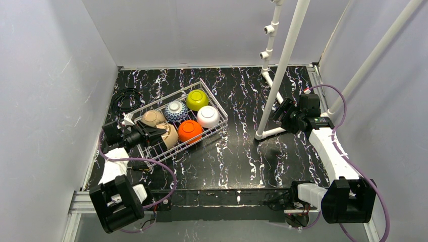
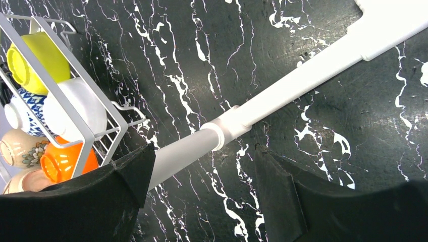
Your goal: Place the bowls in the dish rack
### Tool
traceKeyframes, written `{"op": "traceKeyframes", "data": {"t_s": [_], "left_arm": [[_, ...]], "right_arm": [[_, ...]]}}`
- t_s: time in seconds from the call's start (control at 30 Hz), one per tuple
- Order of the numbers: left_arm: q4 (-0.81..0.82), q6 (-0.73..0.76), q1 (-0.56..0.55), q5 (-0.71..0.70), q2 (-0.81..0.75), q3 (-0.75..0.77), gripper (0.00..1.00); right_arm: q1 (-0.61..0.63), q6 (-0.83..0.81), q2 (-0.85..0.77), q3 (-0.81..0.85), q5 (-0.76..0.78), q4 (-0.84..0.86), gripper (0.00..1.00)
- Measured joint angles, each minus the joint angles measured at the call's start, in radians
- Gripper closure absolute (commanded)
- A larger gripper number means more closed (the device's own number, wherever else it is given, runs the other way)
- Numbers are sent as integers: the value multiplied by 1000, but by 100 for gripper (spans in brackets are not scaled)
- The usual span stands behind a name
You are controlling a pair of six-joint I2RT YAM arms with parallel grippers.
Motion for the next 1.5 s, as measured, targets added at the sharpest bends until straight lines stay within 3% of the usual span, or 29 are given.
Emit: {"op": "traceKeyframes", "data": {"t_s": [0.17,0.3,0.6,1.0,1.13,1.33,1.5], "left_arm": [[-2,0,3,8,0,1,83],[8,-12,6,13,0,0,71],[-90,52,65,-23,-2,29,66],[-87,18,115,-10,-30,31,91],[-61,-3,117,-5,-30,18,83],[-67,-1,119,-16,-38,17,83],[-182,55,117,-54,-70,45,81]], "right_arm": [[0,-4,4,0,-1,0,20],[0,-8,6,0,-4,0,20],[0,-17,7,0,-3,0,19],[0,-37,26,3,-11,-28,25],[1,-60,38,17,-24,-101,27],[25,-91,31,19,-15,-204,28],[50,-97,5,26,5,-261,29]]}}
